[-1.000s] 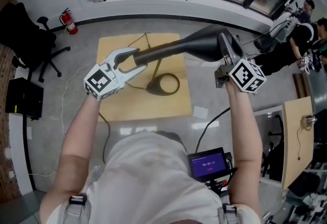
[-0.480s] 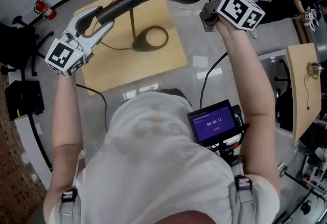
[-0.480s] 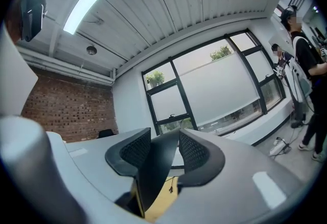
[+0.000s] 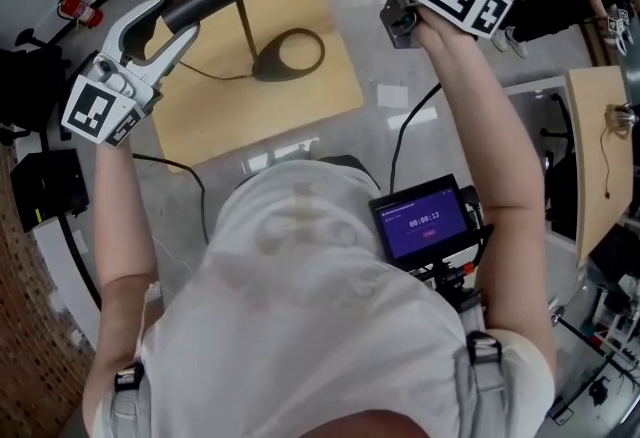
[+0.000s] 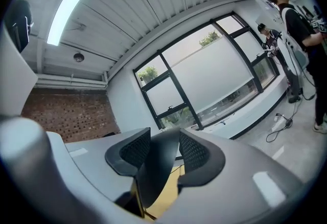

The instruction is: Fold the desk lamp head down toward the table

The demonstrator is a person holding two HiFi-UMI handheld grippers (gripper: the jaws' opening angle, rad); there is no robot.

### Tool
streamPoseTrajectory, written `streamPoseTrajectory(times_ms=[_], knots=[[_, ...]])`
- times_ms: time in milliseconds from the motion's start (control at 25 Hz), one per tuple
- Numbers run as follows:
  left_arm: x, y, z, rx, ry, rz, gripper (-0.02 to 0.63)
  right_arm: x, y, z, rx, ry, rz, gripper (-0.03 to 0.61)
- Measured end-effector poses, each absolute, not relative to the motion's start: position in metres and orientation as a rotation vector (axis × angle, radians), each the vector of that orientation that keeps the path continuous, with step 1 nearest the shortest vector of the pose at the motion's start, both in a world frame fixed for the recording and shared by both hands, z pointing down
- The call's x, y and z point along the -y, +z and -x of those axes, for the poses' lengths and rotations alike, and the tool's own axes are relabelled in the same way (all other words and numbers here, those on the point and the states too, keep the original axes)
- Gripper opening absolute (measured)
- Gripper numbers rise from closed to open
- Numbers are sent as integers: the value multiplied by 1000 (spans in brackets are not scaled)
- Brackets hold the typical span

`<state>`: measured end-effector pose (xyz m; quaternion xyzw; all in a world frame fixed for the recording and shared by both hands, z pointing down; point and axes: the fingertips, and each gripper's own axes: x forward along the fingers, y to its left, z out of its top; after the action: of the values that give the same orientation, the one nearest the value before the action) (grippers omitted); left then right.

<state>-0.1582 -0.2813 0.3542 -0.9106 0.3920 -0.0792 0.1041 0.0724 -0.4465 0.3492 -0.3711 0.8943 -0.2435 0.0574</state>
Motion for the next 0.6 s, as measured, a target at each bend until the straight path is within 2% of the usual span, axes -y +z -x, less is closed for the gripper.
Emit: streamPoseTrajectory(times_ms=[600], knots=[[271,332,161,-1144,-179,2652,222,440,393,-67,-2651,-983,1021,195]])
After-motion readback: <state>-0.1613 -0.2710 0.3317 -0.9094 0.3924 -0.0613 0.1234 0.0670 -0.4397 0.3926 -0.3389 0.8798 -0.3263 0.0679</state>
